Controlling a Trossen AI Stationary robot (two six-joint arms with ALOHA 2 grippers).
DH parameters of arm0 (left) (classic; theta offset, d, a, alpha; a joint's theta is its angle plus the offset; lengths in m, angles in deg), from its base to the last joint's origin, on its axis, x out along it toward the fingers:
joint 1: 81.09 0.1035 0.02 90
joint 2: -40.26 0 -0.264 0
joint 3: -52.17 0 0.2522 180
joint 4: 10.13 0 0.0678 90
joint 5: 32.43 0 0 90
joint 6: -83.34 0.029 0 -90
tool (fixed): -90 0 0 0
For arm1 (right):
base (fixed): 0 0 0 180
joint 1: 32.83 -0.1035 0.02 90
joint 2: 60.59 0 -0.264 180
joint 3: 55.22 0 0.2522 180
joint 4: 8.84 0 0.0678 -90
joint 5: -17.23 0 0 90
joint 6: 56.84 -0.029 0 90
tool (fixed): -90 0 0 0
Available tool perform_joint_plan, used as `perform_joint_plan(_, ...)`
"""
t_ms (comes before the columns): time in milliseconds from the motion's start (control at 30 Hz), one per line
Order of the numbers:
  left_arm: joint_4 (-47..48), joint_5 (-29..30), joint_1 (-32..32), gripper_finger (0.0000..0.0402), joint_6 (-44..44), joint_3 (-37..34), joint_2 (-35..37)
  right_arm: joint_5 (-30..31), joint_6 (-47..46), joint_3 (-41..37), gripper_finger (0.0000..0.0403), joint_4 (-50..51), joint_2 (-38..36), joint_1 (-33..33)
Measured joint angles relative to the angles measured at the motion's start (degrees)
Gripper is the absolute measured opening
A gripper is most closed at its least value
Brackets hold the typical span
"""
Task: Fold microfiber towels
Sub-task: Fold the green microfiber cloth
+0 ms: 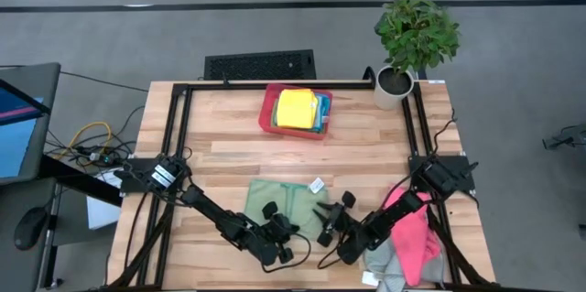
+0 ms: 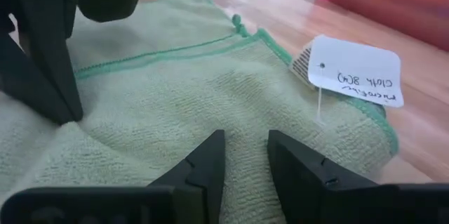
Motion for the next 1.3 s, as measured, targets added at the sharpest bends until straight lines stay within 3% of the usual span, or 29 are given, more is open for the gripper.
perform_joint_plan(167,-0.34,-0.11,0.02,0.0002,0.99,0.00,0.00,0.65,7.15,-0.57,0.0136,-0.80,-2.73,-0.36)
perform_joint_plan(333,-0.38,-0.11,0.00,0.0002,0.99,0.00,0.00,5.73,14.19,-0.45,0.0136,-2.20,-6.29,-0.48)
perform_joint_plan(467,-0.45,-0.11,0.00,0.0002,1.01,0.00,0.00,5.49,14.10,-0.47,0.0136,-2.16,-5.70,2.36)
perform_joint_plan(667,-0.45,-0.09,0.00,0.0002,1.16,0.00,0.09,-0.31,9.78,-0.42,0.0136,-3.16,-2.27,6.09)
perform_joint_plan(933,0.70,1.30,-0.11,0.0020,4.43,0.87,3.29,-0.83,8.04,-0.26,0.0136,-3.14,-1.31,6.29)
perform_joint_plan(1133,11.30,2.72,-0.19,0.0062,3.91,0.96,11.13,-0.91,9.19,-0.26,0.0136,-3.12,-1.34,6.03)
perform_joint_plan(1300,21.69,4.77,-2.52,0.0080,-6.07,0.98,13.62,1.68,14.65,-0.60,0.0136,-1.60,-4.57,3.59)
